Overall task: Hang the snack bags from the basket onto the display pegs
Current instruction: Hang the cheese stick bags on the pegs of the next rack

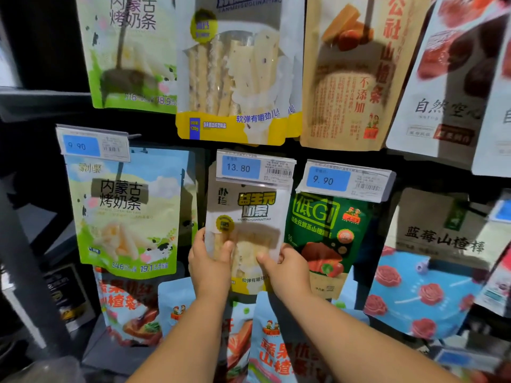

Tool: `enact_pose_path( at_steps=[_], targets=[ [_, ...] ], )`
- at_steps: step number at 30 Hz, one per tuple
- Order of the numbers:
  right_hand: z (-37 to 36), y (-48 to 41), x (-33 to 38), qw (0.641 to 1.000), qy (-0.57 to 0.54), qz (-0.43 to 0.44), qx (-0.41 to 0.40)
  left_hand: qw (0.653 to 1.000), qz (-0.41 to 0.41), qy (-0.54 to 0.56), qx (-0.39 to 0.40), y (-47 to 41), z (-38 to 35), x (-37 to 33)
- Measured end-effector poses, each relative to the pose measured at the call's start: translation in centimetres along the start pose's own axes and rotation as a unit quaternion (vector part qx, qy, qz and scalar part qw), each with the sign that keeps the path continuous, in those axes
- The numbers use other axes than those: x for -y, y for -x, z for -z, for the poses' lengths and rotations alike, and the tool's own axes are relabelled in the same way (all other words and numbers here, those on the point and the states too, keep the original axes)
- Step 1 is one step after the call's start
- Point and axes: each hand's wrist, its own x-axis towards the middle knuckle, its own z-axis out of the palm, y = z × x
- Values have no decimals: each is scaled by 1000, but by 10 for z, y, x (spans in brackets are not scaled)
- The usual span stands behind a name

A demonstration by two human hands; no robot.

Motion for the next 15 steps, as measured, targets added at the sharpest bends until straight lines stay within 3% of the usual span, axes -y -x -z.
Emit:
enact_pose_path(
  at_steps=[8,15],
  targets=[
    [15,15,-7,999,-24,-10,-21,996,-35,-73,-34,31,-2,-3],
    [59,42,-12,997,-69,0,-28,984,-96,-147,20,65,-6,-21]
  ],
)
